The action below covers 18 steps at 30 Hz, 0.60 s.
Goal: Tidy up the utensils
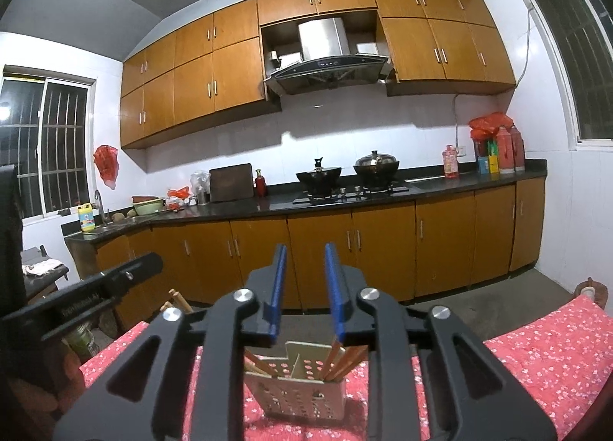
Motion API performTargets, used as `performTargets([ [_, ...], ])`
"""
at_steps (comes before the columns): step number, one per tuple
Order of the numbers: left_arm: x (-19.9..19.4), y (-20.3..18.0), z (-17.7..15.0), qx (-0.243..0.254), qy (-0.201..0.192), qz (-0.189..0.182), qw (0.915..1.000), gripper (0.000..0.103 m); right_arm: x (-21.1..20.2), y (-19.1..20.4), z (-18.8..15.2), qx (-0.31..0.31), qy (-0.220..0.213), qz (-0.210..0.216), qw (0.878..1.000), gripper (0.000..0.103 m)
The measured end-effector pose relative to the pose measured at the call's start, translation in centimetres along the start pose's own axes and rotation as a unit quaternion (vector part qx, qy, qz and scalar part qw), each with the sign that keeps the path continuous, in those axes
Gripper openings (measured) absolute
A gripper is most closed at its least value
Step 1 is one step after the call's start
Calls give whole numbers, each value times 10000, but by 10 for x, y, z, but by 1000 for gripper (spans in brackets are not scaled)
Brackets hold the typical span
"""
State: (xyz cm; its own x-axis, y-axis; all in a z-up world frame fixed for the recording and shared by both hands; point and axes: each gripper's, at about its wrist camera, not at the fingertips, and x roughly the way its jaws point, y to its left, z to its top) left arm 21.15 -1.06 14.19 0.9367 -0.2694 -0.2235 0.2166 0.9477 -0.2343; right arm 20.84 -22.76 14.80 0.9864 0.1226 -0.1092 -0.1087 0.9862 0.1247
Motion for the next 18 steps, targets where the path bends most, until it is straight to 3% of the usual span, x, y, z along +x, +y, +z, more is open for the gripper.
performTargets([
  [6, -20, 5, -10, 238, 0, 302, 9993, 49, -22, -5, -13, 56, 107, -205, 9997, 49],
  [12, -43, 14, -33, 399, 126, 473, 9980, 80, -51, -8, -29, 44, 161, -348, 9993, 80],
  [14, -56, 14, -43, 544, 70, 557, 9969, 92, -64, -4, -37, -70, 133, -415, 9990, 88],
  [18, -81, 12, -63, 922, -49, 720, 9931, 100, -84, 3, -50, -227, 138, -512, 9983, 97],
])
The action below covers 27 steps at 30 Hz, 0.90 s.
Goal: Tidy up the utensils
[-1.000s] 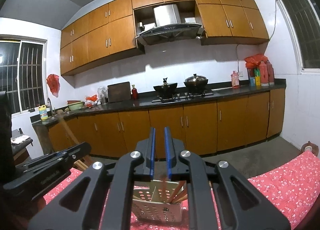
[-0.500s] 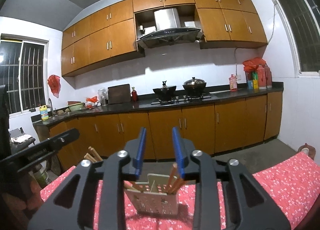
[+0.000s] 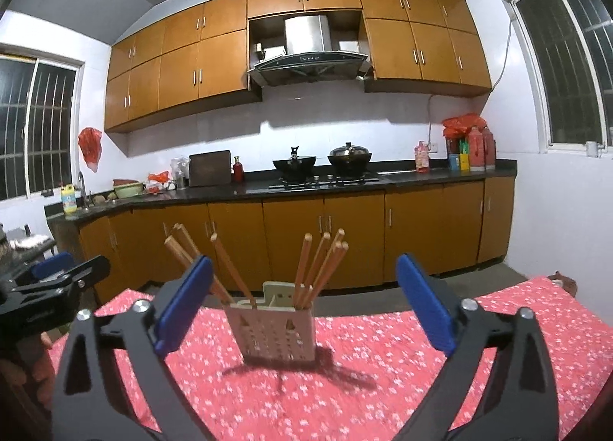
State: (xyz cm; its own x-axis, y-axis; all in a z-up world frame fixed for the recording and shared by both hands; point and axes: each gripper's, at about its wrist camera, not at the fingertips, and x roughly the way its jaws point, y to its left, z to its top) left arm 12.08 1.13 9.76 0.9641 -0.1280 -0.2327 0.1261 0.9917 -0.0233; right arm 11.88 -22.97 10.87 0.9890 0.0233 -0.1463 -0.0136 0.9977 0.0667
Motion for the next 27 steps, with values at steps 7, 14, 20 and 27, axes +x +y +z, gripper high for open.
performTargets([
  [7, -26, 2, -36, 44, 107, 177, 9998, 101, -24, -1, -31, 51, 373, -17, 9993, 99],
  [14, -38, 3, -67, -46, 277, 286, 9992, 101, -40, -1, -66, 89, 829, -121, 9964, 99],
  [20, -46, 1, -81, 6, 315, 404, 9987, 101, -52, 9, -89, -142, 898, -147, 9957, 99],
  [27, -45, 1, -93, 98, 452, 465, 9978, 101, -54, 20, -100, -484, 899, -340, 9942, 99],
])
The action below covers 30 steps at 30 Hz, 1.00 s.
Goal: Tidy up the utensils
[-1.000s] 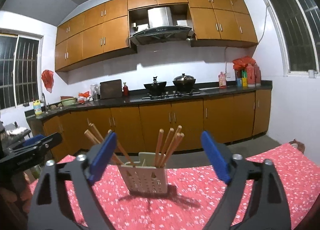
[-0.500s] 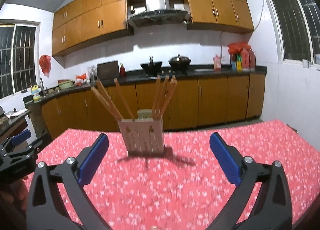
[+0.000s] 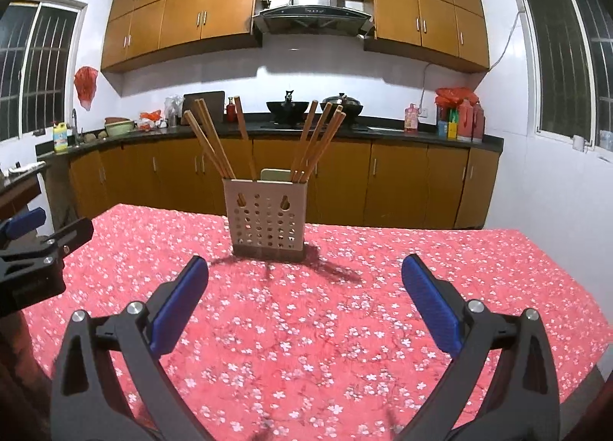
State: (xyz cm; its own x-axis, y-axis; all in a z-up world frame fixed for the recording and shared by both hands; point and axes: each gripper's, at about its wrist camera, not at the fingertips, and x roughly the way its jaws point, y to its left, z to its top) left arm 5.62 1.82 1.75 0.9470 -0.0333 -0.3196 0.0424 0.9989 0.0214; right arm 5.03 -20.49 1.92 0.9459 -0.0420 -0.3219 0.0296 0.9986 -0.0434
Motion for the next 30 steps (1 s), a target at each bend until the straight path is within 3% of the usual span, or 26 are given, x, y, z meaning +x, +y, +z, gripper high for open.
performTargets([
  [30, 4, -1, -16, 106, 111, 22, 9999, 101, 13, -8, -12, 243, 361, -58, 9990, 98],
])
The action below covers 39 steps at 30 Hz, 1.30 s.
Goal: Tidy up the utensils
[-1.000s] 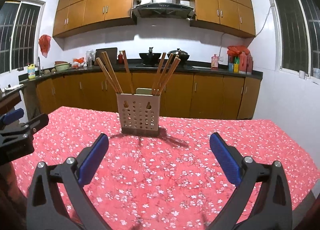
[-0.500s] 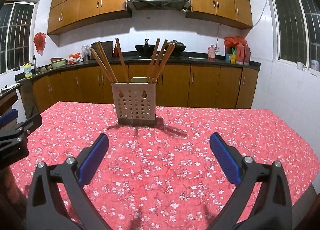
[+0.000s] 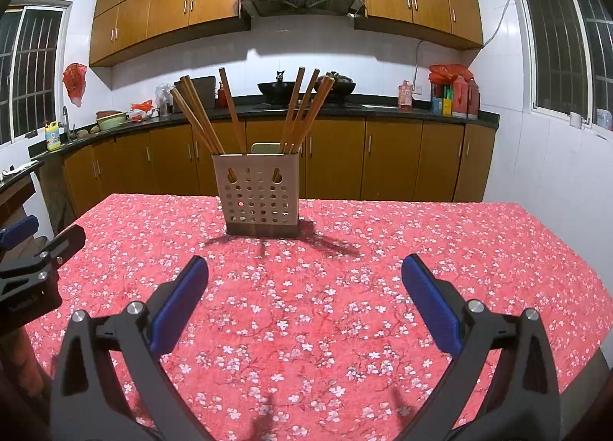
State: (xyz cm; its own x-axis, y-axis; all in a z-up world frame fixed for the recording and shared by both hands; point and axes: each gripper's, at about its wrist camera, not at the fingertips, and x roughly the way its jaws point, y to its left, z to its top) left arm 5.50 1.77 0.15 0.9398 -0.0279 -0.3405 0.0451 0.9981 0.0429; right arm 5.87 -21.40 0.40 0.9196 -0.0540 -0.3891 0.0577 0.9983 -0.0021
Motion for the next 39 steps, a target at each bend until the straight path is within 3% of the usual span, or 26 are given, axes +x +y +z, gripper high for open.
performTargets([
  [39, 2, -5, -4, -11, 73, -53, 10000, 101, 3, -3, -4, 77, 43, 34, 10000, 98],
])
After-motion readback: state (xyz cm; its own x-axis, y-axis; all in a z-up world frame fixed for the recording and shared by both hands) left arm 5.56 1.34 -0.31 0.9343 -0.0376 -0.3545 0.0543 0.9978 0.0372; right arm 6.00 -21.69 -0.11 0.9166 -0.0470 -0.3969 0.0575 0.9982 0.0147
